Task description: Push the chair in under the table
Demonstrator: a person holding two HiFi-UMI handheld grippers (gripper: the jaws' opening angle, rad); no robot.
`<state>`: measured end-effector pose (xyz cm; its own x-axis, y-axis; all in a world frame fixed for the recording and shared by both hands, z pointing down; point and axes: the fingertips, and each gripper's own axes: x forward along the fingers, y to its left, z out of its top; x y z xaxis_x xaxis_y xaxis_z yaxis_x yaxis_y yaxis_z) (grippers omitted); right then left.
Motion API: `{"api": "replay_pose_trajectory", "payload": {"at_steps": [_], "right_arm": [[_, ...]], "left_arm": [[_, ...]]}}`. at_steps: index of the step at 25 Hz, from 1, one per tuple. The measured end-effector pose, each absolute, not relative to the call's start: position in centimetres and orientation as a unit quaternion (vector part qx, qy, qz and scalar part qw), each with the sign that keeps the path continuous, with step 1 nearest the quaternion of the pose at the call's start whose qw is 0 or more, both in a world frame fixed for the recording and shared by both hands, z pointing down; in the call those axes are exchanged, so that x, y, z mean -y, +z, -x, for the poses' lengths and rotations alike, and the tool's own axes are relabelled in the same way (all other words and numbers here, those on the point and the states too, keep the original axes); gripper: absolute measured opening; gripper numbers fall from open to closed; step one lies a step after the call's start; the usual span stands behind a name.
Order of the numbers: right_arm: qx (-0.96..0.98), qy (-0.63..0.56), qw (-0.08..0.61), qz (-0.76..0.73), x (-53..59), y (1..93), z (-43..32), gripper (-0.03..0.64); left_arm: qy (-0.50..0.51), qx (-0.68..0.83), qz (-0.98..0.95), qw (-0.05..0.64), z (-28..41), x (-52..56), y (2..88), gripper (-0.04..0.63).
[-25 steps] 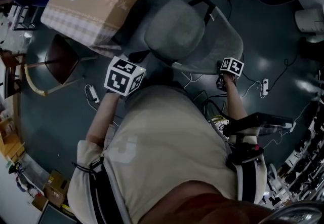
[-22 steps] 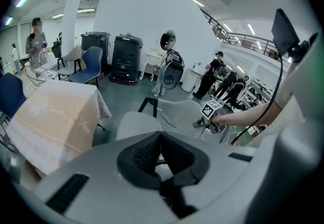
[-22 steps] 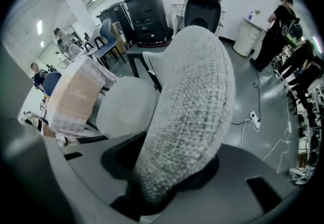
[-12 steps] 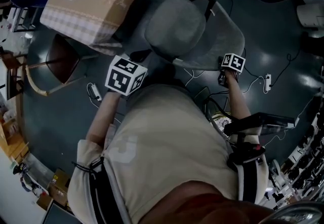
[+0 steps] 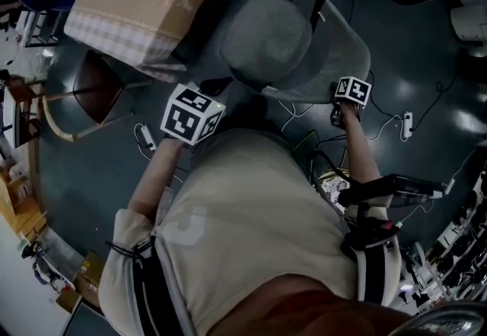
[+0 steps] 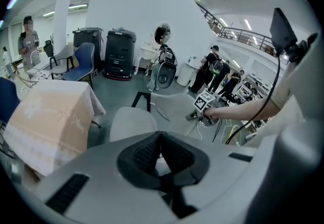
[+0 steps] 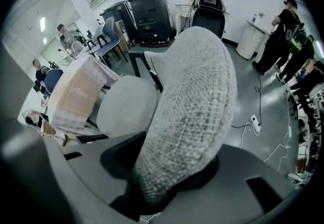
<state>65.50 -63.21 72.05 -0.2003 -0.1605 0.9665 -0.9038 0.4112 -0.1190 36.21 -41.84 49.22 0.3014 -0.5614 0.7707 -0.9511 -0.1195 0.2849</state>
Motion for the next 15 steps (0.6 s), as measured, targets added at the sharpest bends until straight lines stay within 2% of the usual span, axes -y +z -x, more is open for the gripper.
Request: {"api": "replay_pose_trajectory", "payload": {"at_steps": [15], "right_arm": [[0.666,0.378,0.5,-0.405,63.2,71.8,-64.6,0.173]], "left_arm": [[0.25,0.539,-0.701,0.394,-36.5,41.2,49.5,0.008]]}}
